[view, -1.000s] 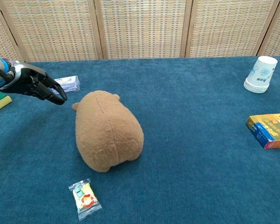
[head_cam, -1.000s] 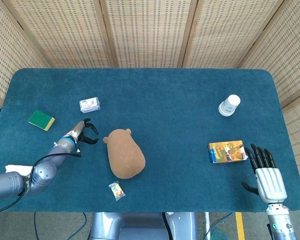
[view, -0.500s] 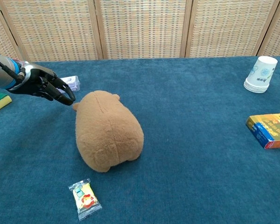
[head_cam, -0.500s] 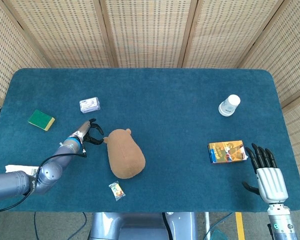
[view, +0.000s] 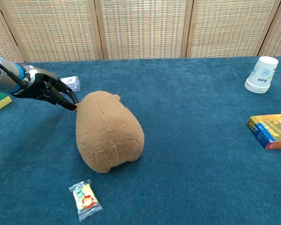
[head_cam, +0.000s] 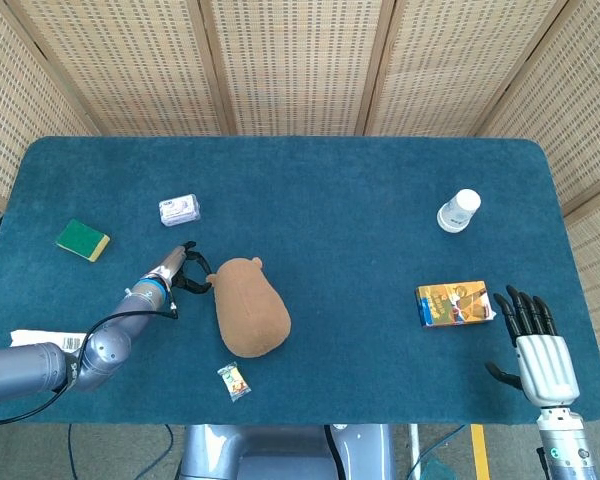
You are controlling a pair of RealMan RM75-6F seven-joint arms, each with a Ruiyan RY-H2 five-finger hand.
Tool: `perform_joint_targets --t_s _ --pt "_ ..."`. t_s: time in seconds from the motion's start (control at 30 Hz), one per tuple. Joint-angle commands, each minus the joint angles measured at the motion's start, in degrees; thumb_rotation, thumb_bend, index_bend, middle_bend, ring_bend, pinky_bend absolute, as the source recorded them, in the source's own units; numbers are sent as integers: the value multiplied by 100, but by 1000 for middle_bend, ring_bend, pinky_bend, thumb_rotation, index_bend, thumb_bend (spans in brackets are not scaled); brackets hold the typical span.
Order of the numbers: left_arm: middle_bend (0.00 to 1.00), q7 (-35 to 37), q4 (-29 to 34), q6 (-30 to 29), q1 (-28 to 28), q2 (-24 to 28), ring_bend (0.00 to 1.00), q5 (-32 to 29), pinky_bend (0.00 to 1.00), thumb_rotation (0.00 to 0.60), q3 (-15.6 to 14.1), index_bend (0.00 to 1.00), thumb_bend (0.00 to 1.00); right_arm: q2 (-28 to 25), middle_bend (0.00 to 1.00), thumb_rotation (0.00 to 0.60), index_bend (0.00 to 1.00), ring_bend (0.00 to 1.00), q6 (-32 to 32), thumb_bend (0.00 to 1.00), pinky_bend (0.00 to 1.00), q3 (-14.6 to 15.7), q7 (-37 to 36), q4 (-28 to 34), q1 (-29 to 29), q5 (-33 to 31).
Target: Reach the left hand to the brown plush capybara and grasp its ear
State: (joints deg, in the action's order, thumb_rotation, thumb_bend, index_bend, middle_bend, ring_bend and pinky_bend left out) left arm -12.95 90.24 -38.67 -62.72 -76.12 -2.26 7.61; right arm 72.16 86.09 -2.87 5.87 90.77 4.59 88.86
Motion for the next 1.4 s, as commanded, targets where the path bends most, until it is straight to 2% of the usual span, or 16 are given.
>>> perform_joint_targets --t_s 0.03,0.23,0.43,0.93,1.4 --pt "0 11 -19 0 -14 -38 0 -12 0 600 -9 481 364 -6 0 600 5 0 11 124 0 -2 -12 9 -1 6" --pt "0 38 -71 -89 -26 -152 0 3 0 600 -2 484 364 -20 0 600 5 0 26 124 0 1 -38 17 -5 18" --pt "0 94 -78 -208 -4 -230 0 76 0 600 67 551 409 -17 0 600 5 0 8 124 0 24 -31 17 -1 35" --pt "0 207 -93 -286 58 -329 0 178 0 600 254 568 464 -17 0 600 5 0 -1 124 0 26 -24 31 2 22" --pt "0 178 -18 -305 83 -270 0 226 0 600 312 567 462 -24 0 600 8 0 11 124 0 25 1 62 2 29"
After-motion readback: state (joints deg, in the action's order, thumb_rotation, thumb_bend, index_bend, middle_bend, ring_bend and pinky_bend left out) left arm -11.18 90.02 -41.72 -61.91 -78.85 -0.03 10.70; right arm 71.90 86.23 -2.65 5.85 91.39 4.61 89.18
